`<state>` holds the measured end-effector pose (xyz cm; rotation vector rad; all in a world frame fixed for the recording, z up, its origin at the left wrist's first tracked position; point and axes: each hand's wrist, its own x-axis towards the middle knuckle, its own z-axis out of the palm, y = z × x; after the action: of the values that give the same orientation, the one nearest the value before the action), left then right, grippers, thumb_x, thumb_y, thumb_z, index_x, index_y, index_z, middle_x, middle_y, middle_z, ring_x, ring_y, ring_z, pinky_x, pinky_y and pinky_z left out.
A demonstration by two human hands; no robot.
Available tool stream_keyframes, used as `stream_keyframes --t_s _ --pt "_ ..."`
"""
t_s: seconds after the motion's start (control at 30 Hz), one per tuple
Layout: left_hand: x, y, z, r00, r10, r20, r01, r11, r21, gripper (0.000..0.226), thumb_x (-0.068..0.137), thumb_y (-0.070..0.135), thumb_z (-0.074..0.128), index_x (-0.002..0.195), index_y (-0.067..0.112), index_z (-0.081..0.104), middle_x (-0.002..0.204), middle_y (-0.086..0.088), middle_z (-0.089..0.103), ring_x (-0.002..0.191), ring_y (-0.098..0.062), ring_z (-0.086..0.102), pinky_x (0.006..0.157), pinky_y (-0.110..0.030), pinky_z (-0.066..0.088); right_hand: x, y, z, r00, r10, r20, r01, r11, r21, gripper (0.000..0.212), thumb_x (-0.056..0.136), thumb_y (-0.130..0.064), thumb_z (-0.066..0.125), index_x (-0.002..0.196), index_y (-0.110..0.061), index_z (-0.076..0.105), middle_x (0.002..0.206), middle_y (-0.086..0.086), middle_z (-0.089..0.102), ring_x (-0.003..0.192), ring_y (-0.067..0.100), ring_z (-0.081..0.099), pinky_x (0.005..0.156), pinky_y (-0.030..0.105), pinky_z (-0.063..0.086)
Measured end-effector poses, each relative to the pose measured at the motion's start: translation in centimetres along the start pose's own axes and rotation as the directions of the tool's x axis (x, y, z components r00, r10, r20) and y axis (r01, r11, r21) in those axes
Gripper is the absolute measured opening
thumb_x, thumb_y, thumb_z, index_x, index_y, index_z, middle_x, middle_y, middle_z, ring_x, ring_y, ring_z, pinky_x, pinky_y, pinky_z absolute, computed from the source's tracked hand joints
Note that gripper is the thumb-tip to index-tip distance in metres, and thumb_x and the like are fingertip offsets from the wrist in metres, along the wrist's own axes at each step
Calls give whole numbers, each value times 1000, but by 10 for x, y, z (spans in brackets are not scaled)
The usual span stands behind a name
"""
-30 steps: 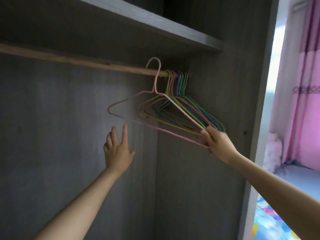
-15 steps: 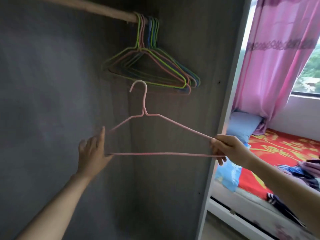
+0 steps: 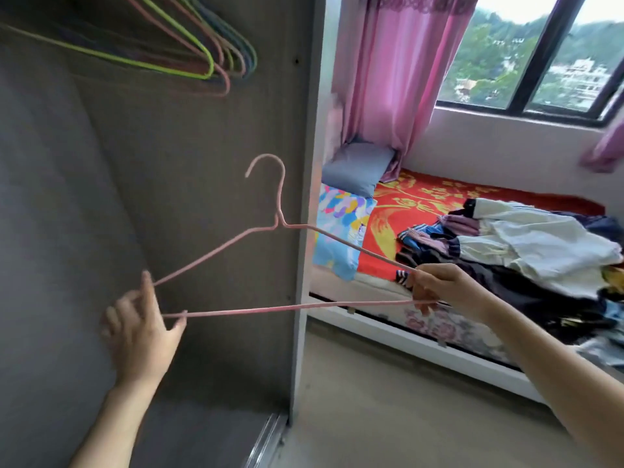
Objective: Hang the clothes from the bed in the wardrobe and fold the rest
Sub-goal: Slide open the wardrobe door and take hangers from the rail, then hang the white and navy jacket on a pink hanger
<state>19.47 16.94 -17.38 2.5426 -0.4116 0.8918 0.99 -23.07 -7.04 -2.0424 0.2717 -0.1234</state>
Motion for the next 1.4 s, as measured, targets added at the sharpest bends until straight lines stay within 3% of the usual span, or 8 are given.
stream_keyframes --t_s 0.17,0.33,0.57,0.77,0.87,1.03,1.27,1.4 --pt "-10 71 16 992 125 7 -125 992 -17 68 49 13 91 105 -1 55 122 -30 44 107 -51 43 76 -60 40 -36 56 -64 994 88 -63 -85 995 53 28 94 -8 44 76 -6 64 54 0 61 47 9 57 51 18 48" --pt "-29 177 40 960 219 177 -166 948 -272 81 35 3 94 103 -1 51 84 -19 58 74 -44 60 63 -53 48 -90 120 -153 965 181 -189 -174 983 53 24 92 -7 49 78 -7 69 59 4 65 51 8 58 50 16 47" --pt "-56 343 91 901 331 279 -236 915 -326 78 39 4 93 110 -6 63 87 -26 58 82 -47 59 66 -55 48 -155 203 -248 879 259 -400 -326 939 -109 14 90 -12 59 80 -9 68 60 0 66 52 7 60 47 15 45" --pt "-58 422 129 838 451 307 -346 874 -341 72 36 4 93 101 -8 65 80 -26 58 77 -45 60 64 -54 49 -181 254 -294 800 362 -479 -523 812 -259 12 90 -20 61 81 -14 67 66 -4 63 66 15 59 63 28 45" --pt "-54 447 155 812 512 279 -423 846 -324 75 30 5 94 98 -7 65 78 -25 57 73 -44 60 60 -52 49 -166 270 -302 804 396 -443 -577 698 -423 12 90 -27 60 95 -19 66 77 -8 62 74 12 57 64 26 42" --pt "-32 485 216 791 573 213 -477 796 -372 85 30 6 94 105 4 54 80 -22 56 76 -39 57 60 -50 49 -102 277 -315 865 359 -350 -495 718 -488 26 90 -31 59 113 -19 58 71 -14 51 70 10 51 62 23 37" --pt "11 552 307 742 626 240 -464 738 -490 90 32 6 94 108 7 45 83 -22 57 74 -40 59 59 -50 48 -18 287 -375 829 331 -452 -508 782 -361 40 92 -27 58 129 -13 51 82 -4 59 74 12 56 73 25 45" --pt "32 608 352 730 650 212 -438 683 -585 88 27 4 94 103 3 51 81 -19 58 81 -27 41 56 -47 47 10 300 -415 774 312 -550 -550 762 -341 43 92 -32 57 127 -9 51 86 -4 59 81 14 59 76 27 46"
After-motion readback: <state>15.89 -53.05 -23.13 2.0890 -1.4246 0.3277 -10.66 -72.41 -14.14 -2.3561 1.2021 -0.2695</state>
